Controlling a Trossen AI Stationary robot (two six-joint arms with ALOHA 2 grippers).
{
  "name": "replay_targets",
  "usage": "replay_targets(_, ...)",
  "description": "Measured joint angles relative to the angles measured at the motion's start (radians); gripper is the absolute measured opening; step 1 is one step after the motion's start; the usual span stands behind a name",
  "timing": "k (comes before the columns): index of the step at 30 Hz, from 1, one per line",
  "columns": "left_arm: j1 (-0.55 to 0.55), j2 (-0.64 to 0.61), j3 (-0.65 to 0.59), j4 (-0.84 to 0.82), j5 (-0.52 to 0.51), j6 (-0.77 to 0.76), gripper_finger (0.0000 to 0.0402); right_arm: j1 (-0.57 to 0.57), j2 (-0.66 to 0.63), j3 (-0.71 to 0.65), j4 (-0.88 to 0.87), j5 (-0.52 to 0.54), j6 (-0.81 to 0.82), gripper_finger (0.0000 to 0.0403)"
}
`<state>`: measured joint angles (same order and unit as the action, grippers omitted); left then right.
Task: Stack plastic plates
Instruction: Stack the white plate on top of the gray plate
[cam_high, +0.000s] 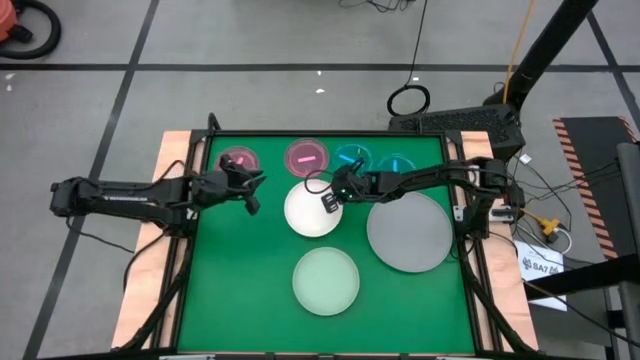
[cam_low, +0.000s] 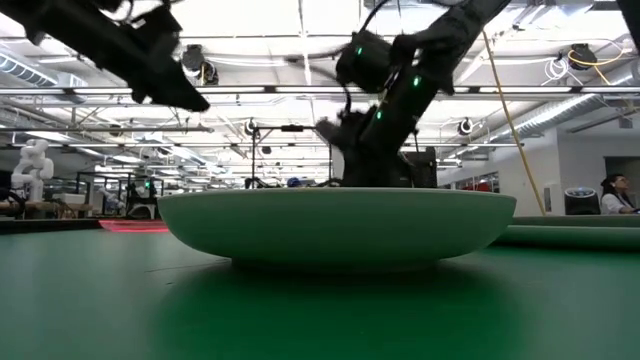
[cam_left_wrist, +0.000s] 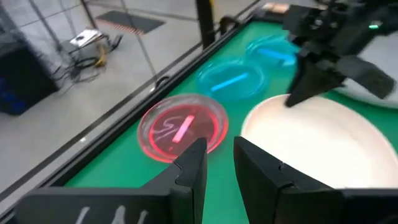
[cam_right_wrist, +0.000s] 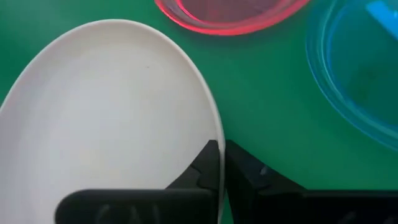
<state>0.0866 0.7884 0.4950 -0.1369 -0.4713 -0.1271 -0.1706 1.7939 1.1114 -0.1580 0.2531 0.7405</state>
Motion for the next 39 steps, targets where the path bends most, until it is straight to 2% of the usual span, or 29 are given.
replay_targets(5, -0.065, -0.092, 0.000, 0.001, 0.000, -0.008, 0.0088, 0.007, -0.115, 0.000, -0.108, -0.071, -0.027, 0.0005)
replay_targets(10, -0.111, -0.158, 0.000, 0.001, 0.000, 0.000, 0.0088, 0.025, -0.256, 0.000, -0.362, -0.202, -0.076, 0.0005)
replay_targets(13, -0.125, -0.182, 0.000, 0.003, 0.000, 0.014, 0.0088, 0.038, -0.340, 0.000, -0.547, -0.225, -0.079, 0.0005)
replay_targets(17, -0.135, -0.194, 0.000, 0.004, 0.000, 0.017, 0.0088, 0.041, -0.464, -0.062, -0.671, -0.227, -0.029, 0.0005)
replay_targets(21, -0.135, -0.194, 0.000, 0.005, 0.000, 0.017, 0.0088, 0.041, -0.610, -0.188, -0.718, -0.230, 0.035, 0.0005)
replay_targets(30, -0.134, -0.194, 0.000, 0.010, -0.001, 0.044, 0.0088, 0.041, -0.973, -0.517, -0.677, -0.224, 0.180, 0.0004)
replay_targets(34, -0.133, -0.194, 0.000, 0.040, -0.002, 0.064, 0.0088, 0.041, -1.053, -0.590, -0.656, -0.201, 0.201, 0.0004)
replay_targets(39, -0.133, -0.193, 0.000, 0.041, -0.002, 0.078, 0.0088, 0.042, -1.086, -0.602, -0.646, -0.174, 0.193, 0.0004)
